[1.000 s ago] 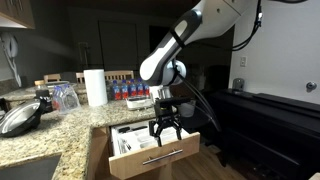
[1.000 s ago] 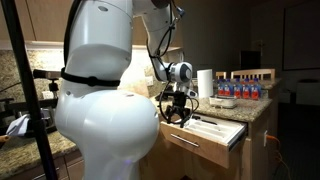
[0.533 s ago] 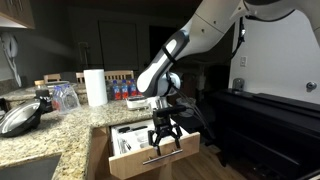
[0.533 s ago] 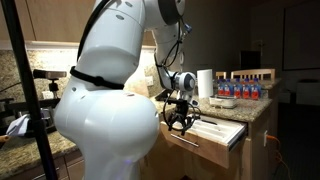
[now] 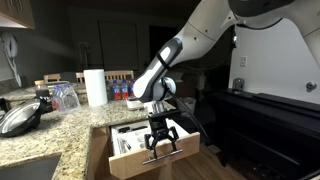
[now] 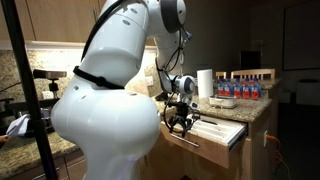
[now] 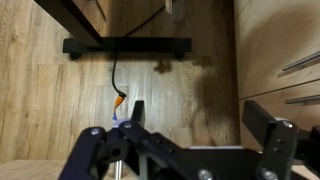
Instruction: Close the open drawer
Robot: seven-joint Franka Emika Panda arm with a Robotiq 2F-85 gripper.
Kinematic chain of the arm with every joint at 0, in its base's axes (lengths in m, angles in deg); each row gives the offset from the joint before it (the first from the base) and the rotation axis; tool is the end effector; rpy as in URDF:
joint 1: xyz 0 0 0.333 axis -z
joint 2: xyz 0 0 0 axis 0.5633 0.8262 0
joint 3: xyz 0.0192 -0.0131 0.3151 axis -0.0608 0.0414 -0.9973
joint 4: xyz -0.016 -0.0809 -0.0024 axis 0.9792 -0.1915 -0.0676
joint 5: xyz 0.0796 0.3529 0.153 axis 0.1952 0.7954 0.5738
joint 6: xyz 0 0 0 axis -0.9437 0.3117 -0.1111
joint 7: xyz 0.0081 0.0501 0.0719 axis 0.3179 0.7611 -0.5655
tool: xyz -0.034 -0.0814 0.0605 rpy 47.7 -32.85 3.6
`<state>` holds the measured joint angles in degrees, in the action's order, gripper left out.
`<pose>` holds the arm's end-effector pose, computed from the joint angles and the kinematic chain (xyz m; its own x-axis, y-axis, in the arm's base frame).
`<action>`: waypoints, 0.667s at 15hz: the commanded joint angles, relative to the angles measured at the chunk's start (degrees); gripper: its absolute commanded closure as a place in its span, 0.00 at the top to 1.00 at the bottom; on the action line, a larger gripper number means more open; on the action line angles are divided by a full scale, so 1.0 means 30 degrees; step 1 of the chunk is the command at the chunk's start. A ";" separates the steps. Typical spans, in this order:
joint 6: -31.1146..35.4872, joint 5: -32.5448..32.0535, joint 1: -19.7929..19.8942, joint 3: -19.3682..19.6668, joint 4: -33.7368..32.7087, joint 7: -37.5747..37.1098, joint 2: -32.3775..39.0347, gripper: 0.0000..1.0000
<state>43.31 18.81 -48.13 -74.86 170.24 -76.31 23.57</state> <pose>0.5096 0.2124 0.1924 0.8711 -0.0353 -0.4899 -0.0214 -0.9992 0.0339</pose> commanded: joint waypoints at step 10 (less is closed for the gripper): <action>0.3447 -0.0571 -0.1272 0.1408 0.0067 -0.3953 0.0554 1.00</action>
<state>51.85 18.52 -51.02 -71.53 169.70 -85.65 25.53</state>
